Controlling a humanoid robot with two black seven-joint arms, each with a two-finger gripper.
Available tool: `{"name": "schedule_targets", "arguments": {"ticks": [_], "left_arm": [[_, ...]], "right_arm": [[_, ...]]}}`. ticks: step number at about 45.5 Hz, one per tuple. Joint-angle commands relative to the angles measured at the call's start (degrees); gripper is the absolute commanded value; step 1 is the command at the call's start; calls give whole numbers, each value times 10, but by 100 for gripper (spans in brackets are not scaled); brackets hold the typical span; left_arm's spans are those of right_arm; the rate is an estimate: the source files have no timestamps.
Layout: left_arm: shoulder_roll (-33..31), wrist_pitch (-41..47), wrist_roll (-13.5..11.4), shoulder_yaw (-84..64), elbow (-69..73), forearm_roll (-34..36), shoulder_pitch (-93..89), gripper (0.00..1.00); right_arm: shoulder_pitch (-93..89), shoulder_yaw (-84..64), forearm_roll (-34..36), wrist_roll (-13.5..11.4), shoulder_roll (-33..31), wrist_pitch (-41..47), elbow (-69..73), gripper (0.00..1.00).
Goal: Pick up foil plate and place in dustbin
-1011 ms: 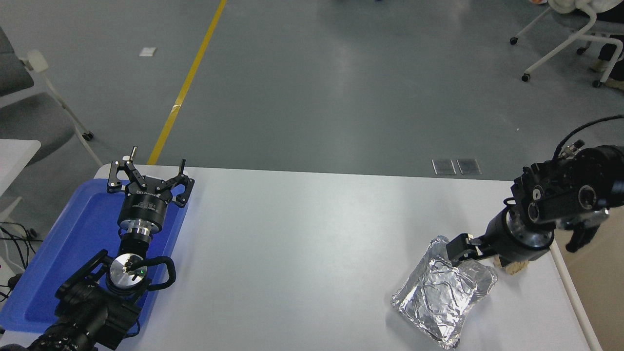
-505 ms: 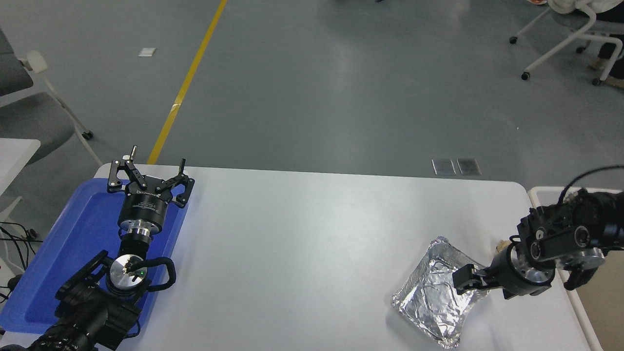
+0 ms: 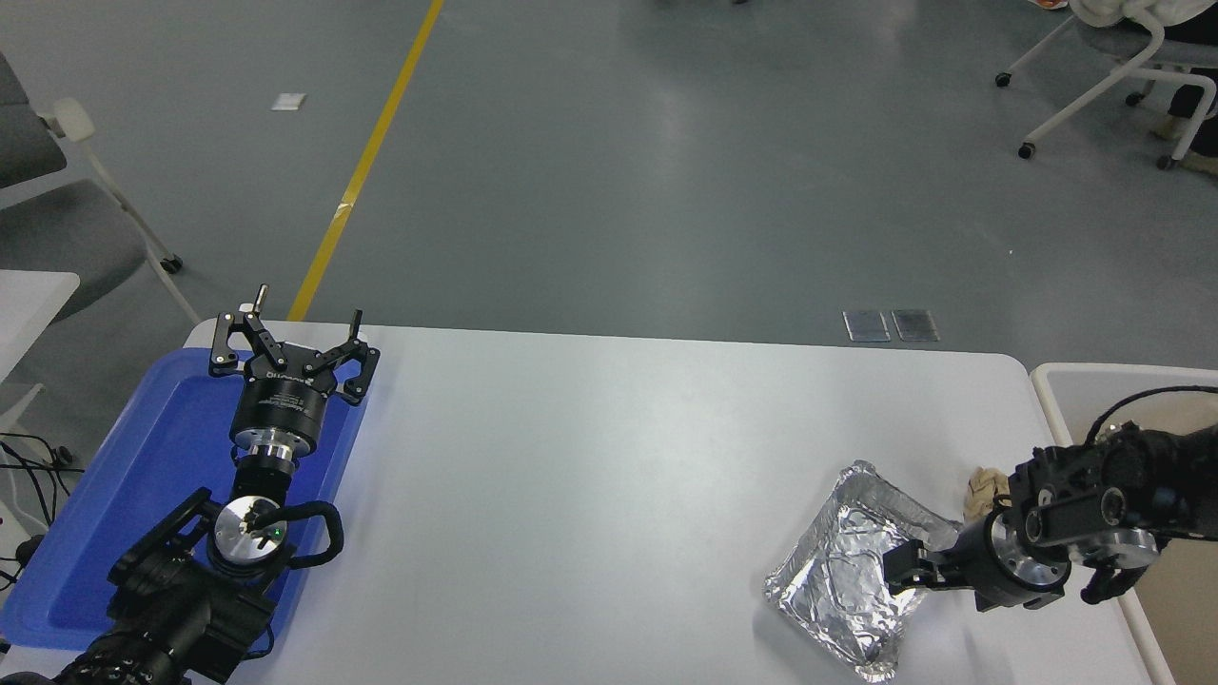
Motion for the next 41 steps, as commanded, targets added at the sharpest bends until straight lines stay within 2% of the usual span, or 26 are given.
{"name": "schedule_targets", "arguments": {"ticks": [1,5,9,13,19,21,24,28,41], "left_arm": [[0,0,0,0,0,0,0,100],[0,0,0,0,0,0,0,100],[0,-1,0,0,0,0,0,100],[0,-1,0,0,0,0,0,100],[0,-1,1,1,0,0,0,100],[0,-1,1,1,0,0,0,100],[0,-1,1,1,0,0,0,100],[0,-1,1,1,0,0,0,100],[0,-1,1,1,0,0,0,100]], "right_arm": [[-22,21,0,-1,-1,-1,-19,68],[-24,23,1,-1,0,-2,-28,52],[-28,28,2,0,-1,-4,-36,45],[-32,46,0,0,-2,-4,-45,27],[-41,48,-1,0,-3,-70,-44,23],[-42,49,0,1,-4,-78,-39,18],[-43,48,-1,0,-4,-75,-36,17],[-44,46,-1,1,-4,-74,-35,0],[-44,41,-1,0,-10,-74,-29,0]]}}
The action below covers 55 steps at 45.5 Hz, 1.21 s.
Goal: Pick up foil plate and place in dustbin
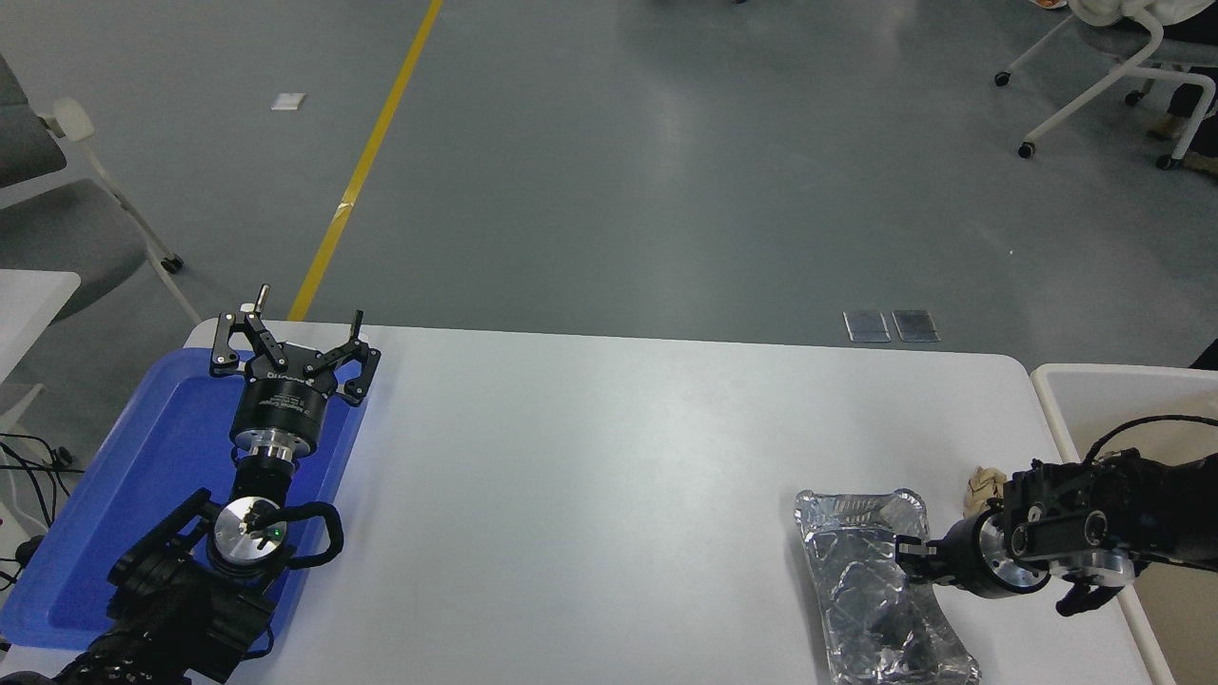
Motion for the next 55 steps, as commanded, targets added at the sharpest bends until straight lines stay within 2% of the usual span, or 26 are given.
{"name": "schedule_targets", "arguments": {"ticks": [1,10,25,42,55], "left_arm": [[0,0,0,0,0,0,0,100],[0,0,0,0,0,0,0,100],[0,-1,0,0,0,0,0,100],[0,-1,0,0,0,1,0,100],[0,-1,1,0,0,1,-1,100]], "right_arm": [[-1,-2,0,0,-6,-6,4,0],[18,-2,0,0,-19,-5,15,0],[159,-44,0,1,-56,49,100,0],[358,-97,-1,1,-96,149,186,0],[478,-125,-4,1,-102,235,207,0]]}}
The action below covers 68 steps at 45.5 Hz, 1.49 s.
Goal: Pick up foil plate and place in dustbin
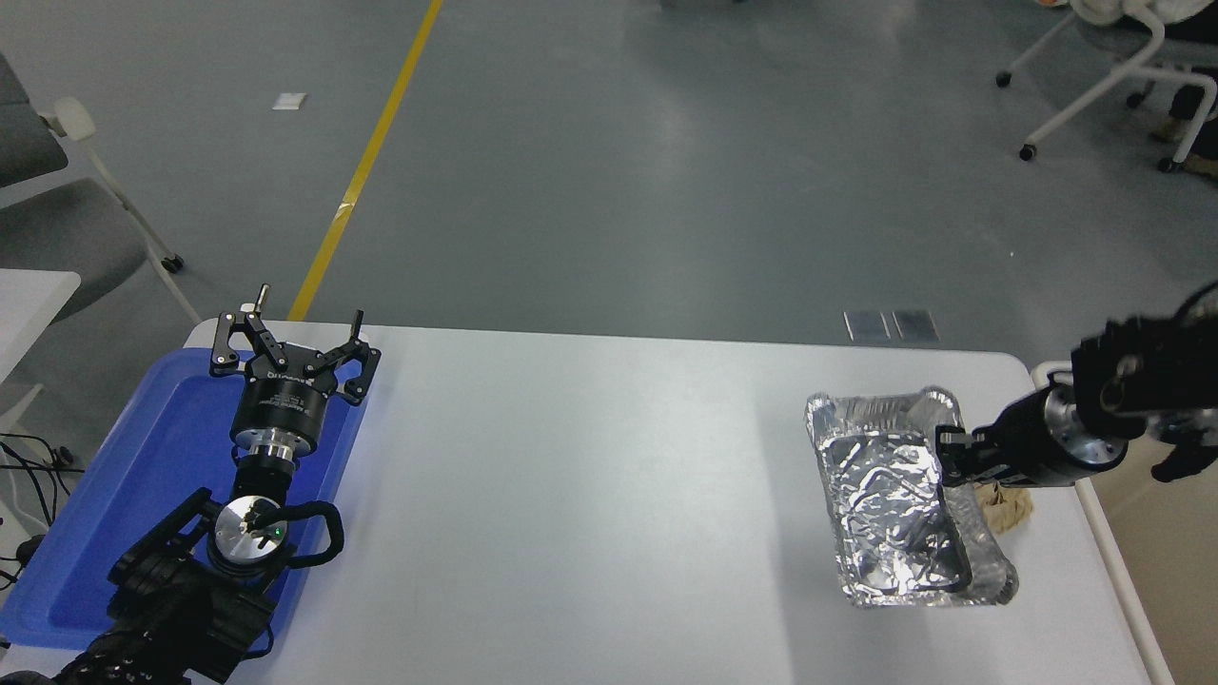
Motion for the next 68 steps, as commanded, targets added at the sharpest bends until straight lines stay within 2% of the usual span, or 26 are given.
{"name": "schedule_targets", "arguments": {"ticks": [1,18,32,68], "left_arm": [[0,0,0,0,0,0,-1,100],[0,-1,1,0,-1,0,-1,100],[0,-1,2,0,-1,0,-1,100],[0,0,1,0,-1,0,0,100]], "right_arm": [[110,-25,-2,0,-9,83,23,0],[208,-26,-20,0,5,203,20,0],[257,-26,-49,-1,15,252,11,0],[343,-42,-66,-4,13,257,11,0]]}}
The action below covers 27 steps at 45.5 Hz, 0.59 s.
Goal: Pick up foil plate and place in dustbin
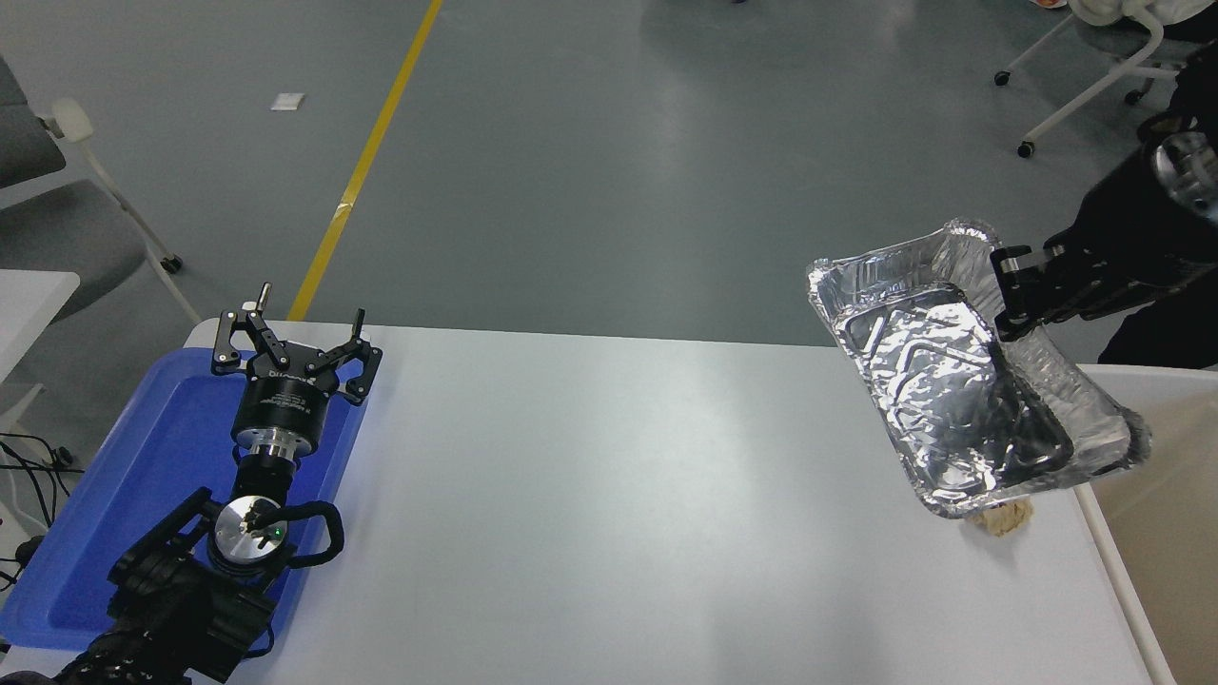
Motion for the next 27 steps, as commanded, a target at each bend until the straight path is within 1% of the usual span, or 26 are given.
{"name": "schedule_targets", "arguments": {"ticks": [1,7,14,23,27], "left_arm": [[0,1,-1,0,0,0,0,100],[0,1,-2,0,1,-1,0,100],[0,1,-3,0,1,-1,1,100],[0,1,-3,0,1,-1,0,100],[0,1,-3,-1,1,-1,1,100]], "right_arm": [[22,-2,-5,0,0,1,1,0],[21,-5,-20,-1,-7,1,1,0],[15,-20,-71,-1,-37,1,-21,0],[-19,-17,-158,0,-121,1,-66,0],[-42,-12,-209,1,-162,1,-92,0]]}}
